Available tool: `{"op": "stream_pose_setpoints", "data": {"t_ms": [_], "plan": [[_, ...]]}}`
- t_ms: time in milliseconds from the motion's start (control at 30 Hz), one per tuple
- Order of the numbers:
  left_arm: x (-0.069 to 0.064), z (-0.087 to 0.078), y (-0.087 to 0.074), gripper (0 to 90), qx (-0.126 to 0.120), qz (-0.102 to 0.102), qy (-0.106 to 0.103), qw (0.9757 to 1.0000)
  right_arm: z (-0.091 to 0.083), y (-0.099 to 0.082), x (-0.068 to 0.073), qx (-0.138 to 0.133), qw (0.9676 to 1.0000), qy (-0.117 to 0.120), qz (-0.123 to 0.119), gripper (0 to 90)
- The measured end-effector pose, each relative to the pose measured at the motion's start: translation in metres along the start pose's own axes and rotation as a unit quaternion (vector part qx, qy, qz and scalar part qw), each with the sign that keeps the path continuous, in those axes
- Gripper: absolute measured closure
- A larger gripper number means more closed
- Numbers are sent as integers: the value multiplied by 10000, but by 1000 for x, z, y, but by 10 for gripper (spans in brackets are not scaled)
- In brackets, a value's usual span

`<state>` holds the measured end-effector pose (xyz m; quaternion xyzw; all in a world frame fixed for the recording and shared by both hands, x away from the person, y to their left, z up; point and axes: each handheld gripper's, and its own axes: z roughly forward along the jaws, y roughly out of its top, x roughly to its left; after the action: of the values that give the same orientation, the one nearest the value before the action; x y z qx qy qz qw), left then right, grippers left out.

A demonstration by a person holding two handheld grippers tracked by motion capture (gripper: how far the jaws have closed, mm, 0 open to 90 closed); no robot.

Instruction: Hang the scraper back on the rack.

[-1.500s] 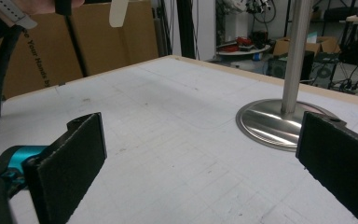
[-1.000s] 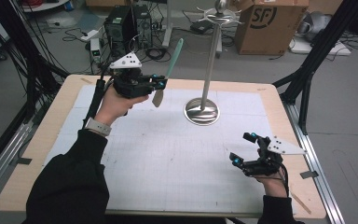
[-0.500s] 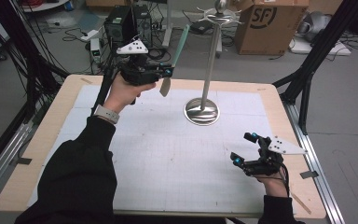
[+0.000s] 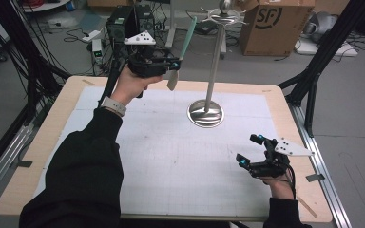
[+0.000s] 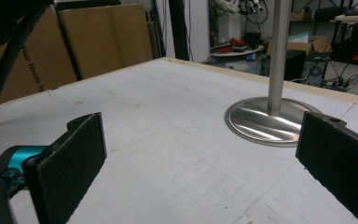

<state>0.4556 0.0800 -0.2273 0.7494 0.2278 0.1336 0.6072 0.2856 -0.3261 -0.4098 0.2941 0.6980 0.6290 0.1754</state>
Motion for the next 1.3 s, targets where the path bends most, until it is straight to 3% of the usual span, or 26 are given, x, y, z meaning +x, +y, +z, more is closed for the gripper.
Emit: {"op": "stream_pose_setpoints", "data": {"t_ms": [333, 733, 1300], "plan": [[-4, 11, 7, 806, 33, 89, 43, 9999, -2, 0, -1, 2, 10000, 2, 19, 7], [-6, 18, 3, 806, 183, 115, 40, 9998, -3, 0, -1, -19, 10000, -6, 18, 7], [-7, 30, -2, 795, 206, -22, 37, 9998, -5, 0, -1, -29, 10000, -25, -4, 7]]}}
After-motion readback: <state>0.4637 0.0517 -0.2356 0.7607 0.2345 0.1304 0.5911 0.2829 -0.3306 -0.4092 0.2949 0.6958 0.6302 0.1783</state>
